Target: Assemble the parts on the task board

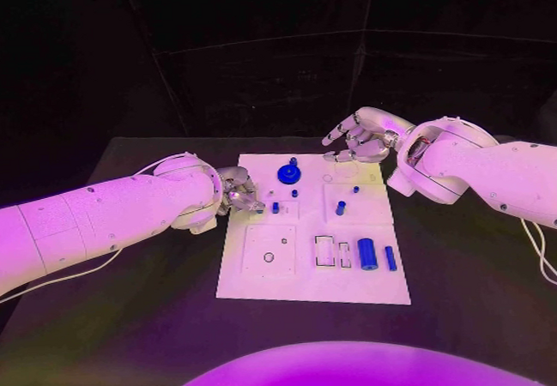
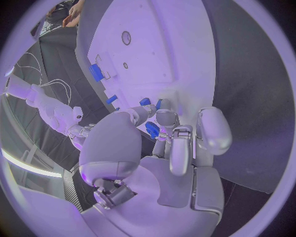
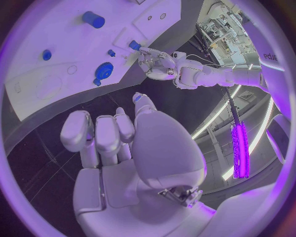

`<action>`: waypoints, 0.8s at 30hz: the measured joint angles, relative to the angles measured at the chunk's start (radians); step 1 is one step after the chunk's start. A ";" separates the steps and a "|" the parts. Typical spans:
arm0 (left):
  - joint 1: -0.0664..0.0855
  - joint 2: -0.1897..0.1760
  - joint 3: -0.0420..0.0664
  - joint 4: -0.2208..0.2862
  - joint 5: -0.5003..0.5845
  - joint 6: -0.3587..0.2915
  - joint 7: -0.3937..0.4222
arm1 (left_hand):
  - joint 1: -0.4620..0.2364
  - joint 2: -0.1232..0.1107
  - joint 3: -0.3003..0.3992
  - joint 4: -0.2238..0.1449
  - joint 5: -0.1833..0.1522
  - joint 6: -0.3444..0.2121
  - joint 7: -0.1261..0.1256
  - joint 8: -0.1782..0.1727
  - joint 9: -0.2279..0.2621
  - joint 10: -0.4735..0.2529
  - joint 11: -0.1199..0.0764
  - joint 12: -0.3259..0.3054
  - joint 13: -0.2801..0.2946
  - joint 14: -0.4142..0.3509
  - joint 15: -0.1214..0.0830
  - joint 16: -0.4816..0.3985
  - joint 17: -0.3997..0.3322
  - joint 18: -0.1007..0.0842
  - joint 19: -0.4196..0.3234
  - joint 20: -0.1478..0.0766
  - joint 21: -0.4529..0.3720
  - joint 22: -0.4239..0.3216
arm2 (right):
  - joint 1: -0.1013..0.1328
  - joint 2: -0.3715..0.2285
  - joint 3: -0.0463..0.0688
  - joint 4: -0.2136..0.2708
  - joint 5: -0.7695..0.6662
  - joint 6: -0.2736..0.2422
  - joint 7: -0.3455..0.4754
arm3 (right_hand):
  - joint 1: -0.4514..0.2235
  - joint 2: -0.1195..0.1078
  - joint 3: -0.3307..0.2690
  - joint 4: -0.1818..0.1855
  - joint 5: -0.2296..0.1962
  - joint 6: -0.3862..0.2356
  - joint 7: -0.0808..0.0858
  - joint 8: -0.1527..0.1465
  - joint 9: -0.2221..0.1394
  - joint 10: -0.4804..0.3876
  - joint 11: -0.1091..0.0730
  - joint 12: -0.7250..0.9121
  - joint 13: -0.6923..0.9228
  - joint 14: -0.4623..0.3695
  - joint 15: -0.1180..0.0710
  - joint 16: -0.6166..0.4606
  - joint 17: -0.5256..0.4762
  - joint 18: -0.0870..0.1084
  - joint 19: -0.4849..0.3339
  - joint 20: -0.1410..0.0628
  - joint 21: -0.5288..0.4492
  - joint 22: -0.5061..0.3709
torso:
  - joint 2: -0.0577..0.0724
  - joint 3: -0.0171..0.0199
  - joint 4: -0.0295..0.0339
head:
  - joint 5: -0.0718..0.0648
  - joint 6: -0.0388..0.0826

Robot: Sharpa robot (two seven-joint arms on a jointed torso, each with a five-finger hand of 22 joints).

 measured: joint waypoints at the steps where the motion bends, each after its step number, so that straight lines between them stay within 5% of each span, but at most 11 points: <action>1: 0.000 0.001 0.000 -0.001 0.000 0.002 0.000 | -0.005 0.005 0.000 0.000 0.000 0.002 -0.002 0.000 -0.002 0.000 0.000 0.003 0.005 0.000 0.000 0.000 0.000 0.000 0.000 0.000 0.000 0.001 | 0.000 0.000 0.000 0.000 0.000 0.000 0.000 | 0.000 0.000 0.000 0.000 0.000 0.000 0.000 0.000 0.000 0.000 0.000 0.000 0.000 0.000 0.000 0.000 0.000 0.000 0.000 0.000 0.000 0.000 | 0.000 0.0000 -0.0001 | 0.000 0.000; 18: 0.001 0.011 0.001 -0.018 0.000 0.016 -0.003 | -0.040 0.011 0.008 -0.022 -0.001 0.021 -0.007 0.000 -0.016 0.020 -0.005 0.015 0.038 -0.004 -0.004 0.000 0.000 0.000 0.003 -0.010 0.000 0.007 | 0.000 -0.001 0.000 0.001 0.000 0.000 0.000 | 0.000 0.000 0.000 0.000 0.000 0.000 0.000 0.000 0.000 0.000 0.000 0.000 0.001 0.000 0.000 0.000 0.000 0.000 0.000 0.000 0.000 0.000 | 0.000 0.0000 0.0000 | -0.004 -0.001; 21: 0.001 0.011 0.001 -0.018 0.001 0.015 -0.003 | -0.083 -0.004 0.027 -0.057 -0.001 0.032 -0.011 0.000 -0.023 0.024 -0.009 0.023 0.044 -0.004 -0.003 0.000 0.000 0.000 0.003 -0.010 0.005 0.011 | 0.000 -0.001 0.000 0.001 0.000 0.000 0.000 | 0.000 0.000 0.000 0.000 0.000 0.000 0.000 0.000 0.000 0.000 0.000 0.000 0.001 0.000 0.000 0.000 0.000 0.000 0.000 0.000 0.000 0.000 | 0.000 -0.0004 0.0002 | -0.005 -0.002; 24: 0.000 0.008 0.000 -0.020 0.000 0.014 -0.003 | -0.139 -0.027 -0.050 -0.017 -0.008 0.048 -0.009 -0.004 -0.033 0.031 -0.009 0.029 0.054 0.000 -0.007 0.000 0.000 0.000 0.003 -0.010 0.005 0.013 | 0.000 -0.001 0.000 0.001 0.000 0.000 0.000 | 0.000 0.000 0.000 0.000 0.000 0.000 0.000 0.000 0.000 0.000 0.000 0.000 0.001 0.000 0.000 0.000 0.000 0.000 0.000 0.000 0.000 0.000 | 0.000 -0.0007 0.0007 | -0.006 -0.002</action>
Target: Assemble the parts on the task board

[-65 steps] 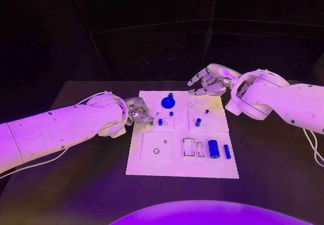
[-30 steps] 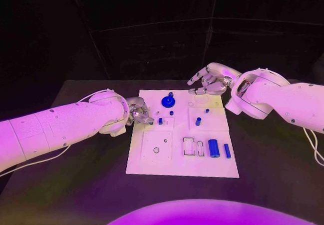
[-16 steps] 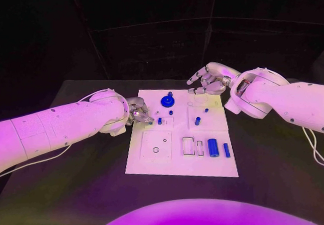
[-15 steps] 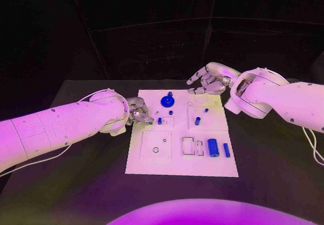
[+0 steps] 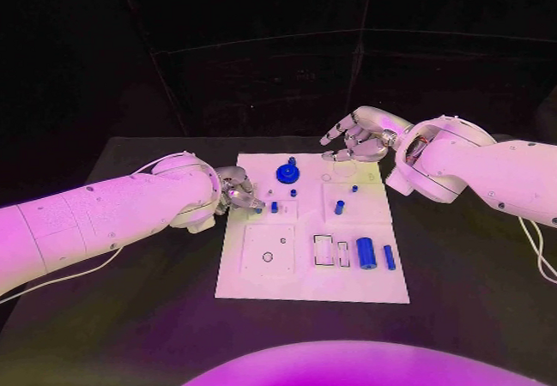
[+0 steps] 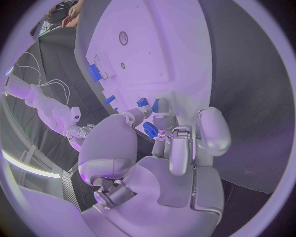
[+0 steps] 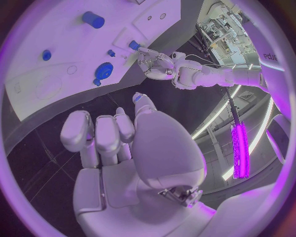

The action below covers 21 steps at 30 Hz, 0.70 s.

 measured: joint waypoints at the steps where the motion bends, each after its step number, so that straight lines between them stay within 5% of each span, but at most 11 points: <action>1: -0.001 -0.002 -0.001 0.000 0.000 -0.001 0.000 | -0.012 -0.006 -0.026 0.012 0.000 0.003 -0.003 0.000 -0.002 0.000 0.000 0.002 0.002 0.000 0.000 0.000 0.000 0.000 0.000 0.000 0.000 0.001 | 0.000 0.000 0.000 0.000 0.000 0.000 0.000 | 0.000 0.000 0.000 0.000 0.000 0.000 0.000 0.000 0.000 0.000 0.000 0.000 0.000 0.000 0.000 0.000 0.000 0.000 0.000 0.000 0.000 0.000 | 0.000 -0.0001 0.0000 | 0.000 0.000; 7: -0.003 -0.010 -0.002 0.005 -0.001 -0.016 0.001 | -0.025 -0.019 -0.172 0.059 0.000 0.014 -0.007 -0.019 -0.023 0.000 0.000 0.005 0.013 0.000 0.000 0.000 0.000 0.000 0.004 -0.004 0.000 0.003 | 0.000 0.000 0.000 -0.001 0.000 0.000 0.000 | 0.000 0.000 0.001 0.001 0.002 0.000 0.000 0.000 0.000 0.000 0.000 0.000 0.000 0.000 0.000 0.000 -0.002 0.000 0.000 0.000 0.000 -0.002 | 0.000 -0.0005 0.0006 | -0.002 0.000; 16: -0.004 -0.033 -0.002 0.021 -0.002 -0.084 0.020 | 0.014 0.027 -0.340 0.114 -0.027 0.022 -0.007 -0.032 -0.050 0.000 0.000 0.005 0.015 0.000 0.000 0.000 0.000 0.000 0.004 -0.004 -0.001 0.002 | 0.000 0.000 0.000 -0.001 0.000 0.000 0.000 | 0.000 0.000 0.003 0.003 0.012 0.000 0.000 0.000 0.000 0.000 0.000 0.000 -0.003 0.000 0.000 0.000 -0.002 0.000 0.000 0.000 -0.005 -0.003 | -0.001 -0.0001 0.0007 | -0.004 0.003; 21: -0.004 -0.045 -0.002 0.029 -0.001 -0.170 0.079 | 0.029 0.031 -0.403 0.150 -0.059 0.019 -0.005 -0.044 -0.063 -0.033 0.003 -0.024 -0.033 0.000 0.000 -0.003 0.000 0.000 0.000 -0.008 -0.041 -0.024 | 0.000 -0.001 0.000 -0.001 0.000 0.000 0.000 | 0.000 0.000 0.003 0.003 0.012 0.000 0.000 0.000 0.000 0.000 0.000 0.000 -0.003 0.000 0.000 0.000 -0.002 0.000 0.000 0.000 -0.005 -0.003 | -0.001 0.0000 0.0007 | -0.005 0.004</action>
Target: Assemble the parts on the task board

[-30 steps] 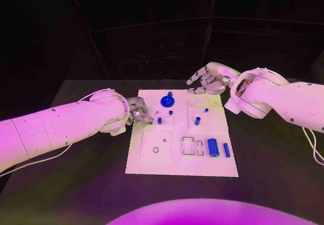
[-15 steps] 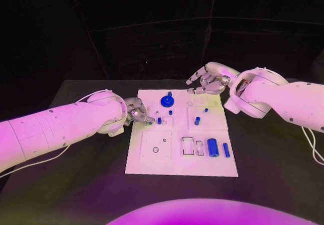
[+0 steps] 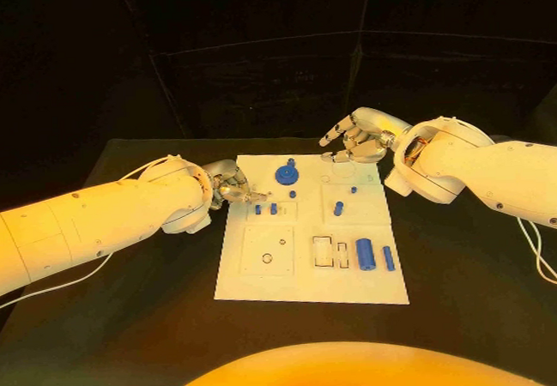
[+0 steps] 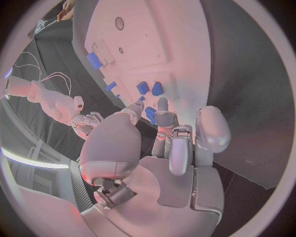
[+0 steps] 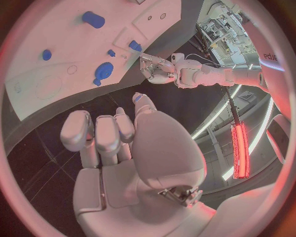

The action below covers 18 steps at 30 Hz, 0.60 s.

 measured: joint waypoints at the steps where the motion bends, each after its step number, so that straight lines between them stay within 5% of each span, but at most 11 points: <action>1: 0.000 -0.002 0.000 0.001 0.002 -0.018 0.018 | 0.013 -0.002 -0.017 0.009 -0.007 -0.005 0.005 -0.004 -0.003 -0.015 0.002 -0.012 -0.020 0.000 0.000 -0.009 0.000 0.000 -0.013 0.001 -0.029 -0.024 | 0.000 0.000 0.000 0.000 0.000 0.000 0.000 | 0.000 0.000 0.000 0.000 0.000 0.000 0.000 0.000 0.000 0.000 0.000 0.000 0.000 0.000 0.000 0.000 0.000 0.000 0.000 0.000 0.000 0.000 | 0.000 0.0000 0.0000 | 0.000 0.000; 4: 0.000 -0.012 0.000 0.005 0.013 -0.072 0.086 | 0.027 0.001 -0.063 0.040 -0.018 -0.014 0.014 -0.004 -0.008 -0.031 0.010 -0.017 -0.035 0.000 0.000 -0.026 0.000 0.000 -0.037 0.007 -0.092 -0.073 | 0.000 0.000 0.000 0.000 0.000 0.000 0.000 | 0.000 0.000 0.000 0.000 0.000 0.000 0.000 0.000 0.000 0.000 0.000 0.000 0.000 0.000 0.000 0.000 0.000 0.000 0.000 0.000 0.000 0.000 | 0.000 0.0001 0.0000 | -0.002 0.002; 7: 0.000 -0.016 0.000 0.006 0.027 -0.109 0.149 | 0.064 0.007 -0.109 0.052 -0.022 -0.064 0.030 -0.014 -0.019 -0.130 0.028 -0.085 -0.154 -0.002 0.013 -0.091 -0.008 0.042 -0.109 0.017 -0.281 -0.223 | 0.000 -0.001 0.000 0.000 0.000 0.000 0.000 | 0.000 0.000 0.000 0.000 0.000 0.000 0.000 0.000 0.000 0.000 0.000 0.000 0.000 0.000 0.000 0.000 0.000 0.000 0.000 0.000 0.000 0.000 | 0.000 0.0001 0.0000 | -0.005 0.005; 10: 0.002 -0.015 0.000 0.004 0.042 -0.137 0.216 | 0.142 0.025 -0.117 0.031 -0.022 -0.132 0.066 -0.043 -0.036 -0.230 0.057 -0.148 -0.211 -0.054 0.045 -0.221 -0.196 0.062 -0.196 0.038 -0.456 -0.352 | 0.000 -0.002 0.000 -0.001 0.000 0.000 0.000 | 0.000 0.000 0.000 0.000 0.000 0.000 0.000 0.000 0.000 0.000 0.000 0.000 0.000 0.000 0.000 0.000 0.000 0.000 0.000 0.000 0.000 0.000 | 0.000 0.0001 0.0000 | -0.007 0.006; 13: 0.003 0.000 0.000 -0.009 0.054 -0.151 0.279 | 0.311 0.061 -0.061 -0.053 -0.019 -0.191 0.105 -0.075 -0.060 -0.335 0.093 -0.236 -0.265 -0.202 0.075 -0.412 -0.481 0.062 -0.257 0.068 -0.545 -0.411 | 0.000 -0.003 0.000 -0.001 0.000 0.000 0.000 | 0.000 0.000 0.000 0.000 0.000 0.000 0.000 0.000 0.000 0.000 0.000 0.000 0.000 0.000 0.000 0.000 0.000 0.000 0.000 0.000 0.000 0.000 | 0.000 0.0001 0.0000 | -0.008 0.006; 16: 0.004 0.027 0.000 -0.030 0.052 -0.153 0.347 | 0.407 0.052 -0.008 -0.116 -0.018 -0.200 0.131 -0.106 -0.082 -0.396 0.121 -0.346 -0.341 -0.312 0.100 -0.538 -0.649 0.062 -0.294 0.089 -0.602 -0.448 | 0.000 -0.001 0.000 -0.001 0.000 0.000 0.000 | 0.000 0.000 0.000 0.000 0.000 0.000 0.000 0.000 0.000 0.000 0.000 0.000 0.001 0.000 0.000 0.000 0.000 0.000 0.000 0.000 0.000 0.000 | 0.000 0.0003 -0.0001 | -0.009 0.008; 18: 0.004 0.045 0.000 -0.044 0.036 -0.152 0.387 | 0.431 0.031 0.010 -0.139 -0.018 -0.188 0.135 -0.128 -0.095 -0.399 0.124 -0.407 -0.387 -0.333 0.108 -0.564 -0.686 0.062 -0.301 0.095 -0.622 -0.464 | 0.000 -0.001 0.000 -0.002 0.000 0.000 0.000 | 0.000 0.000 0.000 0.000 0.004 0.000 0.000 0.000 0.000 0.000 0.000 -0.004 0.000 0.000 0.000 0.000 -0.002 0.000 0.000 0.000 0.000 0.000 | 0.000 0.0003 -0.0005 | -0.010 0.010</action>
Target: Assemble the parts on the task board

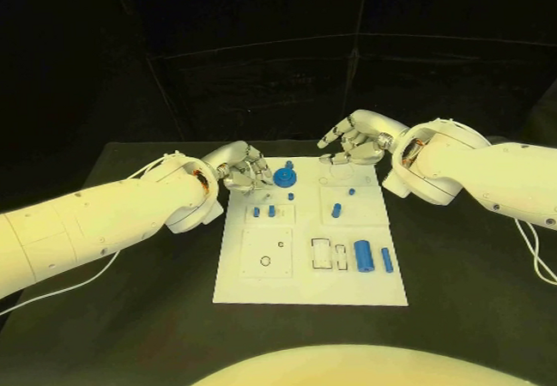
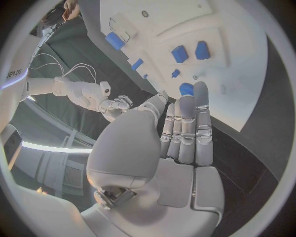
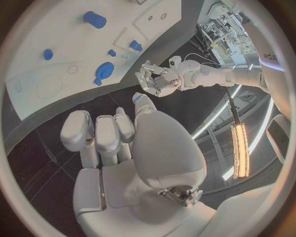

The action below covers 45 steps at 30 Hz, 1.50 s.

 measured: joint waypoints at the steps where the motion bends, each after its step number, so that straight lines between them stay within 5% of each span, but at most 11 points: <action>1: 0.000 0.010 0.000 -0.009 -0.014 0.002 0.021 | 0.007 -0.011 0.004 -0.010 0.000 0.007 -0.006 -0.016 -0.006 0.000 0.000 -0.033 -0.025 -0.002 0.001 -0.005 -0.010 0.000 0.000 0.000 -0.008 -0.007 | 0.000 0.000 0.000 0.000 0.000 0.000 0.000 | 0.000 0.000 0.000 0.000 0.000 0.000 0.000 0.000 0.000 0.000 0.000 0.000 0.000 0.000 0.000 0.000 0.000 0.000 0.000 0.000 0.000 -0.001 | 0.000 0.0000 -0.0001 | -0.001 0.000; 5: 0.001 0.055 0.000 -0.048 -0.086 0.017 0.086 | 0.002 -0.042 0.021 -0.036 0.000 0.055 -0.015 -0.093 -0.012 0.037 0.000 -0.158 -0.123 0.019 -0.001 0.005 -0.025 0.000 0.031 0.006 -0.015 -0.021 | 0.000 0.003 0.000 -0.001 0.000 0.000 0.000 | 0.000 0.000 0.000 0.000 0.000 0.000 0.000 0.000 0.000 0.000 0.000 0.000 -0.002 0.000 0.000 -0.003 0.000 0.000 0.000 0.000 0.000 0.000 | 0.000 -0.0001 -0.0011 | -0.004 0.004; 8: 0.002 0.094 0.001 -0.086 -0.148 0.046 0.110 | -0.020 -0.064 0.003 -0.045 0.000 0.089 -0.022 -0.154 -0.012 0.065 0.002 -0.233 -0.178 0.087 -0.003 0.104 0.075 0.000 0.068 0.005 -0.007 -0.020 | 0.000 0.005 0.000 -0.001 0.000 -0.001 0.001 | 0.000 0.000 0.000 0.000 0.000 0.000 0.000 0.000 0.000 0.000 0.000 0.000 -0.002 0.000 0.000 -0.003 0.000 0.000 0.000 0.000 0.000 0.000 | 0.001 0.0001 -0.0018 | -0.006 0.006; 16: 0.002 0.169 0.001 -0.174 -0.276 0.115 0.120 | -0.029 -0.064 -0.028 -0.063 -0.012 0.135 -0.021 -0.247 -0.012 0.108 0.001 -0.319 -0.242 0.200 -0.006 0.281 0.283 0.000 0.127 0.002 0.034 0.005 | 0.000 0.009 0.000 -0.003 0.000 0.000 0.002 | 0.000 0.000 0.003 0.003 0.000 0.000 0.000 0.000 0.000 0.000 0.000 0.000 -0.003 0.000 0.000 -0.003 -0.003 0.000 0.000 0.000 0.000 -0.002 | 0.001 -0.0001 -0.0028 | -0.012 0.009; 29: 0.002 0.253 0.002 -0.271 -0.398 0.180 0.084 | -0.014 -0.035 -0.036 -0.085 -0.015 0.162 -0.023 -0.297 -0.010 0.121 0.002 -0.358 -0.248 0.265 -0.007 0.381 0.417 0.000 0.160 0.000 0.088 0.048 | 0.000 0.017 0.000 -0.006 0.000 -0.002 0.003 | 0.000 0.000 0.003 0.003 0.004 0.000 0.000 0.000 0.000 0.000 0.000 0.000 -0.004 0.000 0.000 -0.003 -0.004 0.000 0.000 0.000 0.000 -0.005 | 0.001 -0.0006 -0.0013 | -0.011 0.010; 34: 0.002 0.271 0.002 -0.299 -0.416 0.193 0.079 | -0.004 -0.016 -0.022 -0.099 -0.015 0.179 -0.025 -0.306 -0.010 0.130 0.001 -0.369 -0.248 0.281 -0.009 0.397 0.442 0.000 0.183 -0.002 0.140 0.091 | 0.000 0.019 0.000 -0.008 0.000 -0.005 0.003 | 0.000 0.000 0.003 0.003 0.004 0.000 0.000 0.000 0.000 0.000 0.000 0.000 -0.004 0.000 0.000 -0.003 -0.004 0.000 0.000 0.000 0.000 -0.005 | 0.001 -0.0005 -0.0012 | -0.013 0.009; 45: -0.006 0.292 0.002 -0.345 -0.431 0.213 0.082 | -0.004 -0.017 0.019 -0.121 -0.015 0.202 -0.031 -0.325 -0.009 0.158 -0.003 -0.397 -0.249 0.305 -0.014 0.422 0.483 0.000 0.213 -0.005 0.249 0.184 | 0.000 0.023 0.000 -0.009 0.000 -0.009 0.003 | 0.000 0.000 0.003 0.003 0.004 0.000 0.000 0.000 0.000 0.000 0.000 0.000 -0.005 0.000 0.000 -0.003 -0.004 0.000 0.000 0.000 0.000 -0.005 | 0.000 -0.0001 0.0004 | -0.017 0.008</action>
